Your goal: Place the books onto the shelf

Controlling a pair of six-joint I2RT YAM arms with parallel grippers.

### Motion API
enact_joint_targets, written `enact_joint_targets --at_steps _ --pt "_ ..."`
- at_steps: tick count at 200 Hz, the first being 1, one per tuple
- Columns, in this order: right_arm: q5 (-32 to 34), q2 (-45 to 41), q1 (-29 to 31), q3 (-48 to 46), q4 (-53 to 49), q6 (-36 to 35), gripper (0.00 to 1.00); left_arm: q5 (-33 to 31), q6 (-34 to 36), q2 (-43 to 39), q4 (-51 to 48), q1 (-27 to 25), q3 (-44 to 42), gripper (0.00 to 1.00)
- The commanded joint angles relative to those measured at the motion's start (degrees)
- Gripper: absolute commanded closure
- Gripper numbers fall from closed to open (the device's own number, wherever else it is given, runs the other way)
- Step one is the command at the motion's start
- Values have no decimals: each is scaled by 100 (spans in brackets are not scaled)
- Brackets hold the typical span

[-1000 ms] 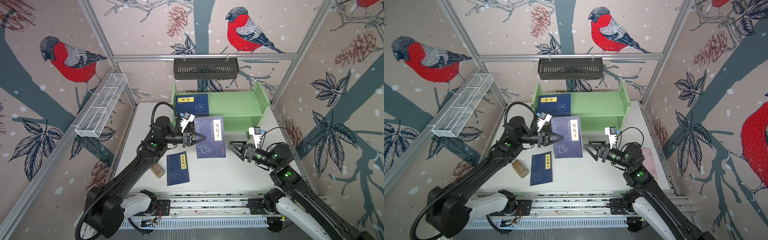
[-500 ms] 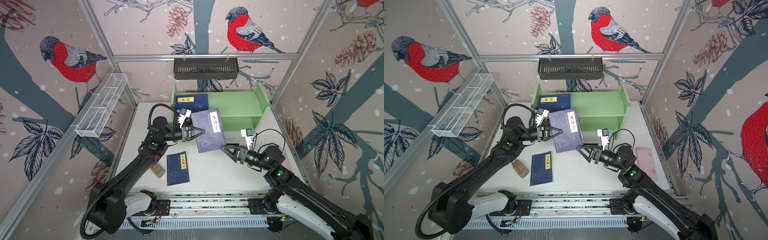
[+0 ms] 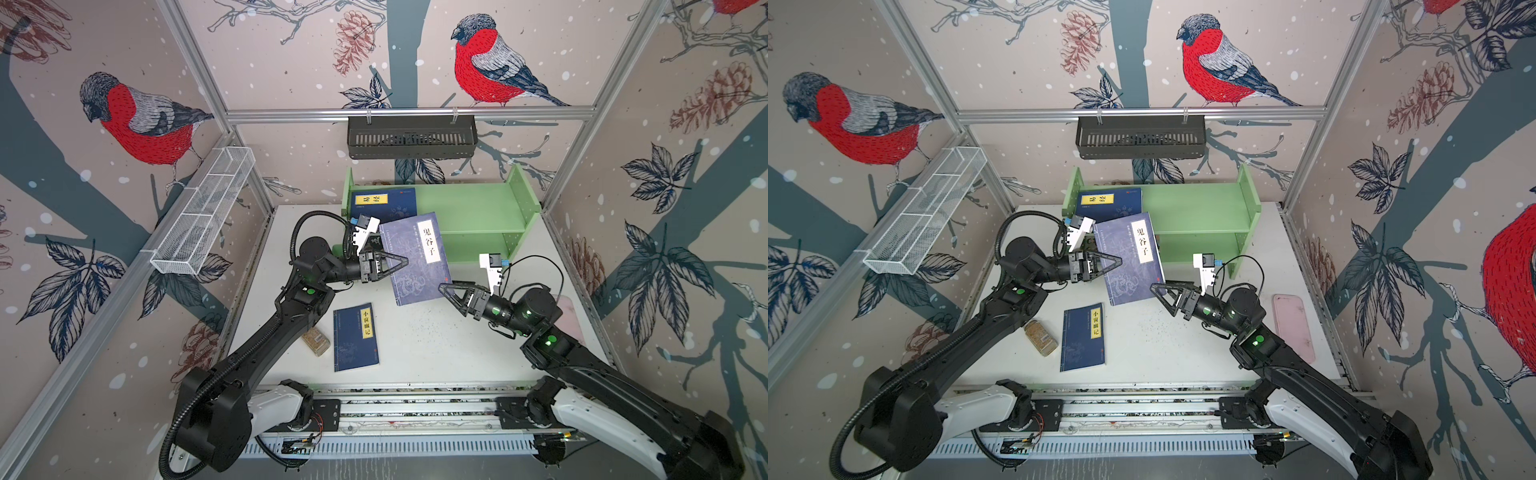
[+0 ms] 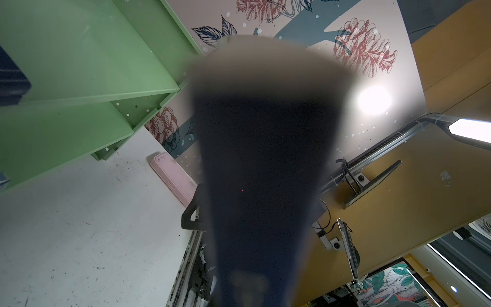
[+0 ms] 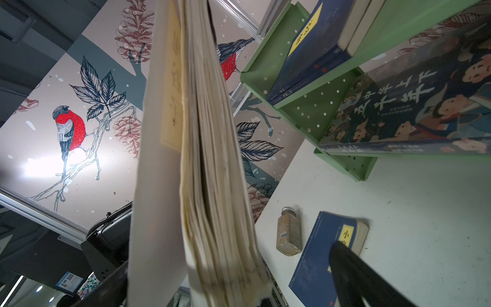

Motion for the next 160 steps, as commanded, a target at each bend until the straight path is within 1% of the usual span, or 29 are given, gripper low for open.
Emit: enact_joint_targets --at_steps 1,16,25,41,53,64,71,91,99,104,127,160 --pt "-139 135 29 68 648 130 0 61 -149 -5 607 17 -11 100" --pt "-116 249 28 62 840 155 0 57 -277 8 764 17 -46 100" --pt "-128 329 23 44 1021 203 2 57 -358 8 864 17 -62 100" --pt "-191 459 29 16 1369 298 9 40 -402 8 957 13 -90 100" --pt "-242 540 29 15 1564 357 18 1 -417 -8 970 41 -123 100" --pt "-313 613 29 15 1736 409 36 -23 -469 -22 1021 61 -162 100" --pt "-362 661 29 15 1843 452 45 -31 -492 -31 1045 74 -185 100" --pt "-536 773 19 15 2092 576 76 -55 -521 -66 1065 102 -254 100" --pt "-585 790 11 15 2136 607 86 -66 -539 -86 1077 121 -295 100" --pt "-597 793 11 7 2157 617 90 -79 -549 -96 1084 136 -321 100" --pt "-779 781 -7 -26 2336 687 97 -136 -676 -158 1210 209 -458 100" --pt "-1147 913 -34 -125 3010 1043 99 -154 -878 -259 1590 341 -705 100"
